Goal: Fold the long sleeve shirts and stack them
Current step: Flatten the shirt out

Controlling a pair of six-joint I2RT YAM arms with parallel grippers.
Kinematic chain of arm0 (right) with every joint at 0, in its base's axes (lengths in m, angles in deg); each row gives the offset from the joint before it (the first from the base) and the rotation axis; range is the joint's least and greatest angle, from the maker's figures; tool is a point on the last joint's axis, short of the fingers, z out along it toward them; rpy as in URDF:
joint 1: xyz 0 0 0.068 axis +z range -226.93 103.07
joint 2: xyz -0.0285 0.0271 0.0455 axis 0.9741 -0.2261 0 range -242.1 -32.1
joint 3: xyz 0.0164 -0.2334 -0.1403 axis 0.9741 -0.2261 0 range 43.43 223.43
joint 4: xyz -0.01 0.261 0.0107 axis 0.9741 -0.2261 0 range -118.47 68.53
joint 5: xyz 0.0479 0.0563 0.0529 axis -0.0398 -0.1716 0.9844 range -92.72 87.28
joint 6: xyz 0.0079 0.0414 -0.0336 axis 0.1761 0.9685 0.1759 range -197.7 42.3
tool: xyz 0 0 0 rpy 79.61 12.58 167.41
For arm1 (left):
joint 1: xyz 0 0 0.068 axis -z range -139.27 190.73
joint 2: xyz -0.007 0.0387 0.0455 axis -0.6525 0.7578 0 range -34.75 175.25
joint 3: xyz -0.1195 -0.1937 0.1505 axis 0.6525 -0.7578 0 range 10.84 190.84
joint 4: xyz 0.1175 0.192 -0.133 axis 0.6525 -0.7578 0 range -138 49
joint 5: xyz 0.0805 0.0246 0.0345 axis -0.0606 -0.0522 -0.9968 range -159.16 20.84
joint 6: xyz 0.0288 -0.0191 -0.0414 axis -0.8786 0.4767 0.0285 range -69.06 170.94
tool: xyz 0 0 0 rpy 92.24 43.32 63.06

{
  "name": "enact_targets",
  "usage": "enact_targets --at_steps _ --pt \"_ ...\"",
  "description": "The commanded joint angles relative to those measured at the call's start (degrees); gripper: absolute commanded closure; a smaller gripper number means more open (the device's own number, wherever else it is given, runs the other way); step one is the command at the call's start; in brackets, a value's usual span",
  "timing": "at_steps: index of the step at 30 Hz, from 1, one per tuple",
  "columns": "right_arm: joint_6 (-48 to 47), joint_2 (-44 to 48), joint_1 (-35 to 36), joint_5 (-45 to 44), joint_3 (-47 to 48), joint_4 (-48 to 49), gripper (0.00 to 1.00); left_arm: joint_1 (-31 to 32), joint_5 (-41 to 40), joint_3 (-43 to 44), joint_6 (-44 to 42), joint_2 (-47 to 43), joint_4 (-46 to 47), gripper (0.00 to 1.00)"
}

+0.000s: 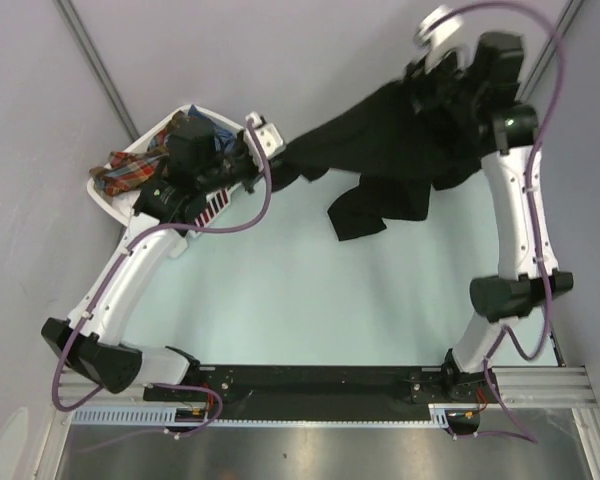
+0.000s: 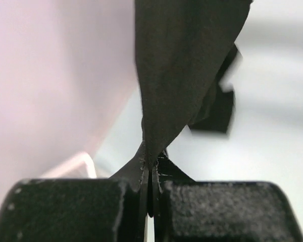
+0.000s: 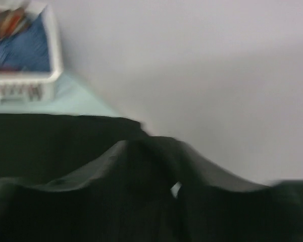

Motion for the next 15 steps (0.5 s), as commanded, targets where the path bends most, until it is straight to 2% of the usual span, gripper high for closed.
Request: enact_targets --at_steps 1,2,4,5,8,10,12,15 --pt "-11.51 18.66 7.82 -6.63 -33.52 -10.75 0.37 -2.58 -1.45 -10.12 -6.82 -6.69 -12.37 1.00" --pt "-12.13 21.42 6.87 -7.98 -40.72 -9.00 0.27 -3.90 0.11 -12.66 -7.44 -7.41 -14.99 1.00" --pt "-13.53 24.86 4.23 -7.13 -53.19 -8.46 0.24 -8.28 2.93 -13.30 -8.93 -7.77 -19.39 1.00" --pt "-13.19 27.57 0.83 -6.77 -55.71 -7.50 0.20 -9.36 3.29 -13.39 -9.37 -7.85 -22.28 1.00" --pt "-11.44 29.79 -4.54 -2.55 -60.64 -6.96 0.19 -10.42 4.08 -13.04 -10.86 -8.64 -26.43 1.00" --pt "-10.03 30.15 -5.44 0.70 -61.97 -7.13 0.20 -10.16 4.70 -12.25 -10.35 -8.47 -28.27 1.00" --pt "-9.06 30.67 -4.57 3.33 -64.77 -6.79 0.23 -10.07 5.05 -10.41 -9.73 -8.03 -29.34 1.00" --pt "-6.43 31.81 -0.37 2.39 -70.05 -1.70 0.27 -10.07 5.14 -8.47 -8.58 -7.85 -29.69 1.00"
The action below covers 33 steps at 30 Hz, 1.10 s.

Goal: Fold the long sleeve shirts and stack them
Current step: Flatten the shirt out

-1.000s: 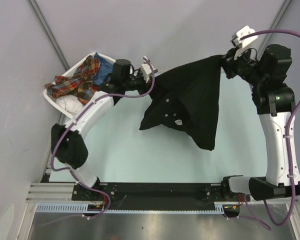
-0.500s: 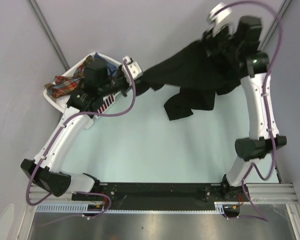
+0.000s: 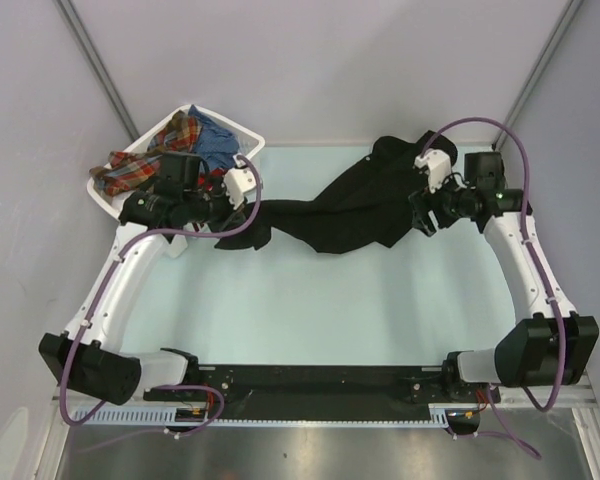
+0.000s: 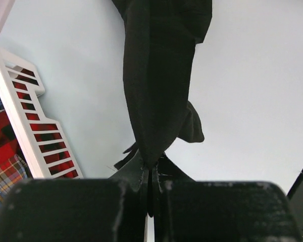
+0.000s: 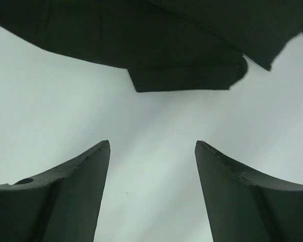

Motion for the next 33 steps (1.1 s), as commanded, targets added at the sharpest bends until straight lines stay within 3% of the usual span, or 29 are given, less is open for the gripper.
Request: enact_targets --at_steps 1,5,9,13,17,22,29,33 --pt "3.13 3.93 5.98 2.47 -5.36 9.55 0.27 0.14 3.06 4.91 -0.67 -2.13 -2.11 1.00" --pt "1.56 1.30 12.67 -4.03 -5.64 15.47 0.28 0.31 2.19 5.79 -3.74 -3.80 -3.34 1.00" --pt "1.46 -7.57 15.48 -7.55 2.86 18.99 0.28 0.31 3.06 8.16 -3.84 -4.24 -4.04 1.00" --pt "5.67 -12.77 17.15 -0.28 8.86 20.22 0.25 0.31 1.75 12.46 3.69 -2.14 -1.59 1.00" --pt "9.54 -8.57 21.01 5.44 6.32 24.70 0.20 0.31 2.01 16.95 9.78 0.85 0.26 1.00" --pt "17.52 -6.36 26.47 8.79 6.94 22.68 0.17 0.31 3.33 23.97 16.63 5.51 0.88 1.00" --pt "21.94 -9.95 31.22 0.98 4.74 30.93 0.18 0.31 2.98 27.41 21.47 8.24 2.55 1.00" --pt "24.48 -14.78 31.31 1.75 6.14 33.67 0.23 0.05 0.70 28.20 24.71 8.06 3.34 1.00"
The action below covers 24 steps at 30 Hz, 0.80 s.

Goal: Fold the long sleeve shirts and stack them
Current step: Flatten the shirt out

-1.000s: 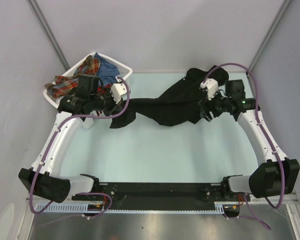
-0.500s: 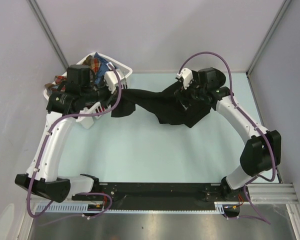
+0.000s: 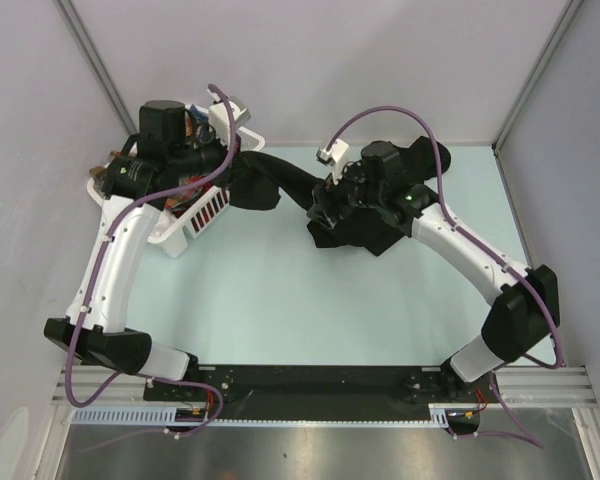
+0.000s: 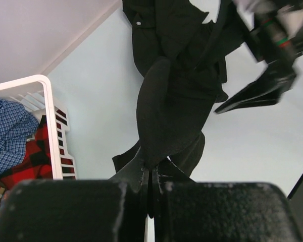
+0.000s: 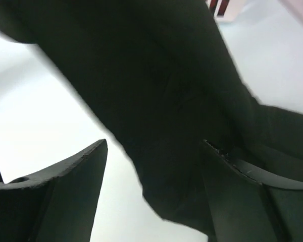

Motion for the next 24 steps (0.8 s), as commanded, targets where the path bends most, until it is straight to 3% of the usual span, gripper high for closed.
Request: enact_targets --at_steps 1,3,5,6,9,13,17,20,24 --pt "5.18 -4.37 0.23 -0.30 0.90 6.04 0.23 -0.26 -1.45 3.79 5.80 -1.01 2.99 1.00" --pt "5.28 -4.19 1.98 -0.55 0.11 6.49 0.26 -0.43 -1.89 4.49 7.11 -1.01 3.25 1.00" --pt "4.49 -4.28 2.69 -1.78 -0.33 6.57 0.38 -0.43 -1.98 4.93 7.73 -1.01 3.60 1.00" --pt "4.14 -4.37 2.95 -2.13 -0.33 6.57 0.60 -0.43 -1.98 5.28 8.26 -1.18 3.69 1.00" --pt "4.40 -3.58 1.73 0.75 0.72 2.91 1.00 -0.43 -3.73 5.46 7.56 -2.75 3.52 1.00" --pt "0.47 4.40 -1.17 11.97 0.02 -5.27 1.00 -0.61 -13.65 4.06 4.40 -7.49 4.83 1.00" --pt "-7.19 16.07 -3.63 17.11 1.51 -17.39 1.00 -0.52 -20.34 0.55 2.11 -13.91 13.33 1.00" --pt "-9.22 21.19 -6.09 16.41 3.35 -18.04 1.00 0.27 -18.25 -0.69 1.15 -16.38 18.35 1.00" --pt "-8.26 20.95 -14.41 19.91 8.79 -20.49 1.00 4.04 -14.21 2.37 -2.01 -14.55 19.16 1.00"
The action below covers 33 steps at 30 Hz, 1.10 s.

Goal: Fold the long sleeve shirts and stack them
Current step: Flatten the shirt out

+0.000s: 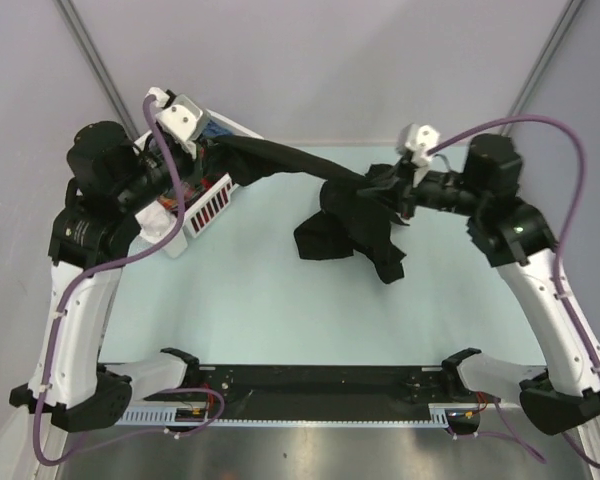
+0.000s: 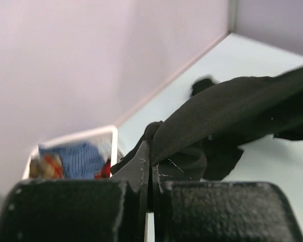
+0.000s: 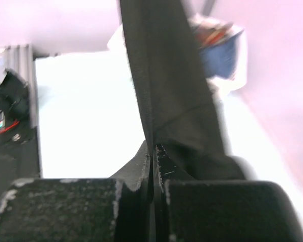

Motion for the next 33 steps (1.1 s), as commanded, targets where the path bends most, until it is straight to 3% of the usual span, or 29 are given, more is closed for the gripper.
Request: enact_targets --at_steps 1,4,9,12,13,16,17,18,20,24,26,29,33 --pt "-1.53 -0.69 -9.24 5.49 4.92 -9.02 1.00 3.73 -1.66 4.44 -5.14 0.54 9.39 1.00" --pt "-0.99 -0.70 -13.99 7.61 4.84 -11.22 1.00 6.82 -1.65 7.42 -7.70 4.05 9.74 1.00" --pt "0.32 2.38 -20.40 9.46 -1.39 -14.03 1.00 7.36 2.03 12.07 -4.28 14.32 15.44 1.00" --pt "1.55 4.22 -24.62 10.43 -6.76 -16.31 1.00 8.76 5.90 21.44 -0.15 27.66 18.53 0.99" --pt "2.69 4.84 -25.85 11.56 -8.86 -16.67 1.00 10.16 5.91 24.97 1.16 36.31 19.14 0.98" --pt "4.45 5.11 -32.18 14.38 -11.07 -17.64 1.00 13.49 6.96 41.06 3.99 53.54 18.62 0.76" --pt "4.80 4.93 -36.02 15.08 -11.25 -17.90 1.00 14.38 5.31 43.70 3.21 56.33 18.45 0.55" --pt "4.89 4.67 -38.15 16.31 -11.42 -18.42 1.00 15.52 4.25 45.38 2.24 58.62 18.27 0.47" --pt "3.67 4.06 -46.11 17.89 -12.21 -21.49 1.00 15.53 3.62 42.61 0.30 59.61 18.01 0.27" --pt "0.59 3.09 -57.91 22.20 -15.89 -25.55 1.00 13.87 6.24 22.26 -2.51 55.48 19.85 0.13" --pt "1.46 2.39 -59.69 22.47 -17.66 -25.46 1.00 13.95 7.57 17.82 -4.09 55.64 19.68 0.04" --pt "2.52 0.72 -60.49 22.12 -20.47 -25.37 1.00 14.65 8.02 15.95 -4.19 58.80 15.91 0.01" --pt "2.96 1.06 -60.93 20.20 -22.50 -24.76 1.00 16.23 4.43 20.78 -4.27 67.49 10.28 0.01"
